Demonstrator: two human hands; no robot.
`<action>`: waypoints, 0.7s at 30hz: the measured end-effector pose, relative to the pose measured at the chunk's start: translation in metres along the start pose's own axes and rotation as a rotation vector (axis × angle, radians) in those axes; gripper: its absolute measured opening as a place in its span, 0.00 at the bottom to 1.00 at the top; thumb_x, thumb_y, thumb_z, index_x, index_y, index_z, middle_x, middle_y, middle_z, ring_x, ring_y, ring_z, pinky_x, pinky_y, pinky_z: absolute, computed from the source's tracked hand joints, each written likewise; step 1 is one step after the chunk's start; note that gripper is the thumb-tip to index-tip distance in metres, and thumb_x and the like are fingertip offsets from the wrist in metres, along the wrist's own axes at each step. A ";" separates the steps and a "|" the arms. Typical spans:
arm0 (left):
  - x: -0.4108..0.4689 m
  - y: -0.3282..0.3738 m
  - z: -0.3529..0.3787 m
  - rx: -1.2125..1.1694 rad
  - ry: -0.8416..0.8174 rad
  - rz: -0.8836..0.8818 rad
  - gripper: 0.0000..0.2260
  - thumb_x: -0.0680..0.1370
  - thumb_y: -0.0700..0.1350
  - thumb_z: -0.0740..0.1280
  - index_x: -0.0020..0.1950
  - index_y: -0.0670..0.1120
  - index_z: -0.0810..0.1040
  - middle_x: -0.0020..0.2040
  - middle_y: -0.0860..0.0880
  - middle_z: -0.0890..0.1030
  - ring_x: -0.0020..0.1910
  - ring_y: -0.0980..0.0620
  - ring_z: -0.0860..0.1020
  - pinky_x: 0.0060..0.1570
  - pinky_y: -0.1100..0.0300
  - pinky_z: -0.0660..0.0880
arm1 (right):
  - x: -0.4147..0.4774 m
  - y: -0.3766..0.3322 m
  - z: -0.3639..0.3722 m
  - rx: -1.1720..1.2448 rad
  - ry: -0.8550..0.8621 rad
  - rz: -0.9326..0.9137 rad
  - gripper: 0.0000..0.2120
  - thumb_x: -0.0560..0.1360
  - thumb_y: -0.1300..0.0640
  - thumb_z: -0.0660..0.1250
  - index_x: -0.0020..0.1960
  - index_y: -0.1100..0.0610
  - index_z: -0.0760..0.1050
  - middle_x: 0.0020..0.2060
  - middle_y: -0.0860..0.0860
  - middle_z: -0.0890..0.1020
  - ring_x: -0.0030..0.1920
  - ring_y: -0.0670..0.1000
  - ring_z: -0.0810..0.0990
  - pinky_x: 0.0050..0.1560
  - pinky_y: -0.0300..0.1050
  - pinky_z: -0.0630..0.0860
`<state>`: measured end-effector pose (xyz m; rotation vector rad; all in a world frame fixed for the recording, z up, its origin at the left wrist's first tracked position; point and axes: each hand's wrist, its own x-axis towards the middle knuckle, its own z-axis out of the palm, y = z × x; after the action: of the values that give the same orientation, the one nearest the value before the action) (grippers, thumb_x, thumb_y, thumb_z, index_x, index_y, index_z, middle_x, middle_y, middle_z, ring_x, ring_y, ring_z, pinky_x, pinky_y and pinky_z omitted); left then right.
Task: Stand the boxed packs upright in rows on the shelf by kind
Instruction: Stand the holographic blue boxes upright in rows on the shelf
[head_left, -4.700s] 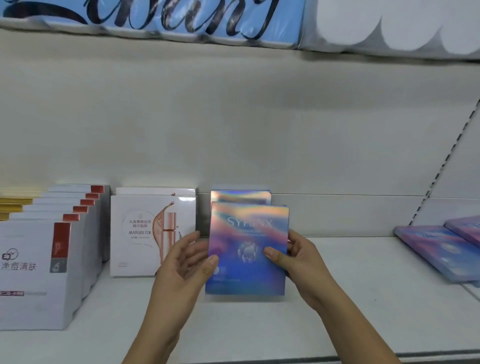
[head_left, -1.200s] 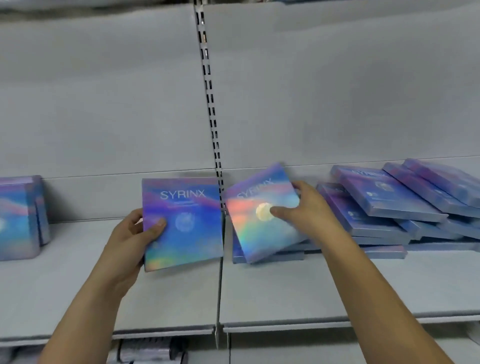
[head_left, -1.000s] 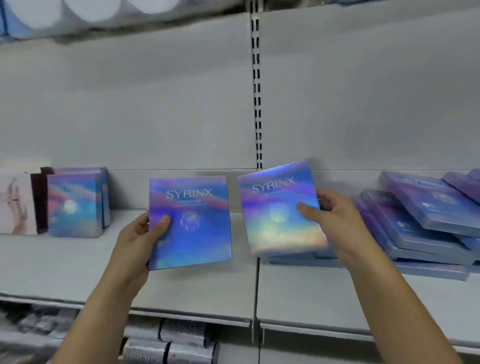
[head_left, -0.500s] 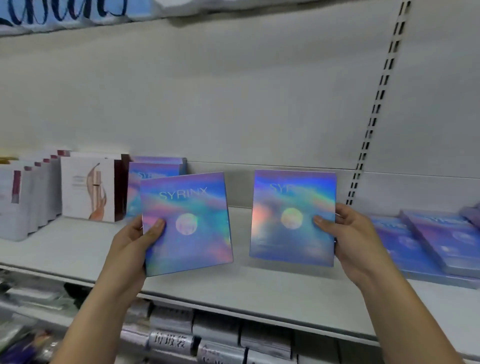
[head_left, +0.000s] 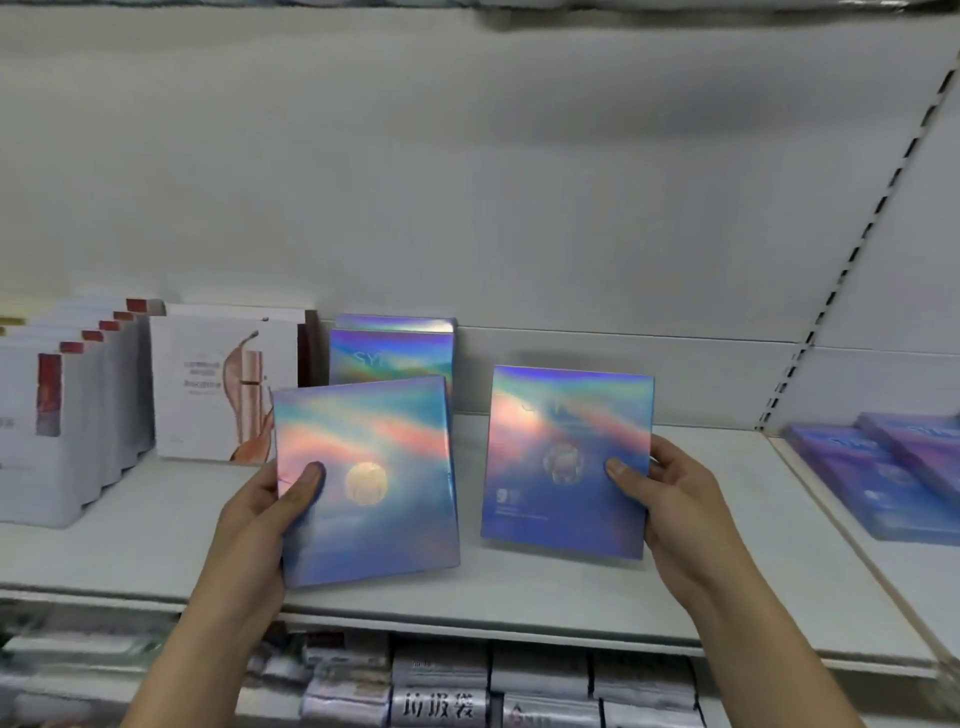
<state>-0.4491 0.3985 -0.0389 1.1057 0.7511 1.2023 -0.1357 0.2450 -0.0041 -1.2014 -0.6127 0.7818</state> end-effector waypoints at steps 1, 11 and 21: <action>-0.002 0.003 -0.003 0.007 0.026 0.005 0.13 0.75 0.48 0.71 0.59 0.49 0.86 0.57 0.45 0.87 0.51 0.48 0.87 0.43 0.58 0.84 | 0.001 0.002 0.006 -0.002 -0.019 0.007 0.14 0.77 0.70 0.68 0.61 0.60 0.80 0.52 0.55 0.88 0.50 0.57 0.88 0.43 0.47 0.85; 0.001 0.029 -0.050 0.042 0.071 0.000 0.16 0.73 0.52 0.74 0.59 0.50 0.85 0.57 0.44 0.87 0.52 0.46 0.87 0.42 0.56 0.84 | 0.008 0.029 0.078 -0.003 -0.070 0.029 0.14 0.78 0.68 0.69 0.61 0.57 0.81 0.53 0.54 0.88 0.52 0.57 0.87 0.52 0.53 0.84; 0.040 0.036 -0.086 -0.022 -0.092 -0.041 0.15 0.72 0.48 0.73 0.59 0.49 0.86 0.56 0.41 0.87 0.52 0.43 0.87 0.45 0.52 0.85 | 0.027 0.056 0.169 -0.126 0.046 -0.024 0.10 0.78 0.64 0.71 0.55 0.52 0.82 0.49 0.49 0.88 0.51 0.56 0.87 0.49 0.52 0.85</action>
<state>-0.5299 0.4585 -0.0290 1.1145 0.6851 1.1148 -0.2616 0.3736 -0.0139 -1.3213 -0.6448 0.7013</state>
